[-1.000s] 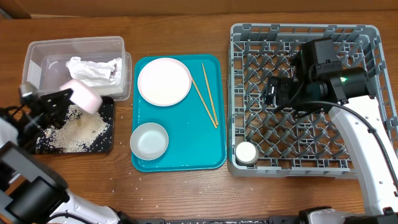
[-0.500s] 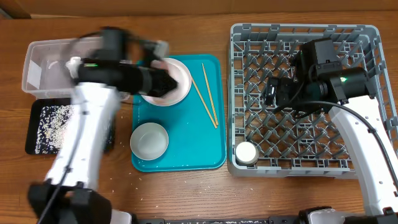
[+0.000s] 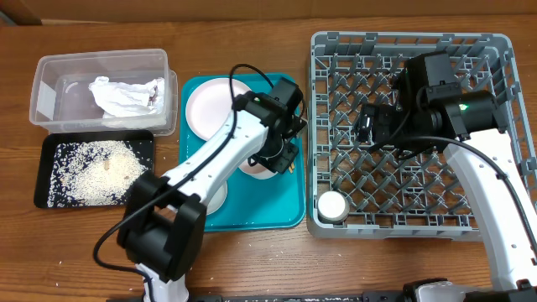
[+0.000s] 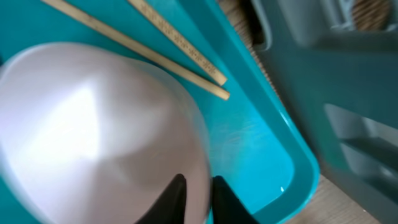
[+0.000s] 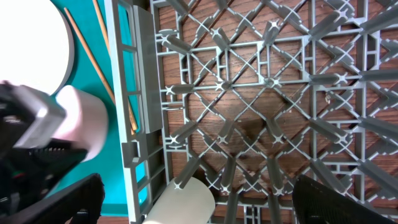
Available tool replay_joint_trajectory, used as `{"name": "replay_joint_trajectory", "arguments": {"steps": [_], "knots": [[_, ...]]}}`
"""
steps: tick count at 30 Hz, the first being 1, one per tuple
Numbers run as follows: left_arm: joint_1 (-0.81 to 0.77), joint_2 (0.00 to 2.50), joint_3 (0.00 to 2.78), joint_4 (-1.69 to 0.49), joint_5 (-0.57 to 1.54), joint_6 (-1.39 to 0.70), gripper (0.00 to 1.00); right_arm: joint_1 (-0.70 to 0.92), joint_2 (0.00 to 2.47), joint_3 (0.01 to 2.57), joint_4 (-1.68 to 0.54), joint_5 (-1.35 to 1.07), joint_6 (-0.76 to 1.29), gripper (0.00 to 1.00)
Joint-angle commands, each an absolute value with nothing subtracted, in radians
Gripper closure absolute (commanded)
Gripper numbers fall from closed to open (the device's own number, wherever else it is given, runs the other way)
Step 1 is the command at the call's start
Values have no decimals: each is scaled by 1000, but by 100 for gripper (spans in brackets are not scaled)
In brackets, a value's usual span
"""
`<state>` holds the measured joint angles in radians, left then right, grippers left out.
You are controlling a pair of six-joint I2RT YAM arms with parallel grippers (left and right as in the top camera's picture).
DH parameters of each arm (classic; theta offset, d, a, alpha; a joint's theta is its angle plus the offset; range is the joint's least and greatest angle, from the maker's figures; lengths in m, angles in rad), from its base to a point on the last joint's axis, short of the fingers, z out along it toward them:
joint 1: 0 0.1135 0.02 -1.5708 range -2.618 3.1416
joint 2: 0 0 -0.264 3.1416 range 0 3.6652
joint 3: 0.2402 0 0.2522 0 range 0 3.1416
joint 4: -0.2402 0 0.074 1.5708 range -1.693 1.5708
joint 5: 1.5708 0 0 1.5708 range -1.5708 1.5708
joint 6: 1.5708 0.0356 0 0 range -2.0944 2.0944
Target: Sort waste into correct bins and load items into the dishwasher
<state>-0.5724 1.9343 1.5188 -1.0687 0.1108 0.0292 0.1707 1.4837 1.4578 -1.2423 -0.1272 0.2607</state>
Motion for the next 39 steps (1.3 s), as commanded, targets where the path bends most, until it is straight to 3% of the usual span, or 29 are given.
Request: {"name": "replay_joint_trajectory", "arguments": {"steps": [1,5,8,15,22,34,36,39], "knots": [[-573,1963,1520,-1074,67,38,77,169,1468,1480,-1239,-131,253,2],[-568,1963,1531,-1084,41,36,66,169,1468,1480,-1238,-131,253,2],[-564,1962,1592,-1135,14,-7,64,169,1468,1480,-1232,-132,253,2],[-545,1961,1900,-1404,-111,-276,59,169,1468,1480,-1202,-146,254,2],[-471,1947,1959,-1616,-113,-526,64,178,1470,1480,-1158,-238,254,3],[-383,1832,1959,-1528,-171,-609,59,416,1547,1480,-990,-256,302,7],[-323,1817,1959,-1498,-159,-608,54,461,1576,1480,-945,-257,322,9],[-205,1806,1959,-1452,-93,-599,34,527,1632,1480,-876,-256,342,13]]}}
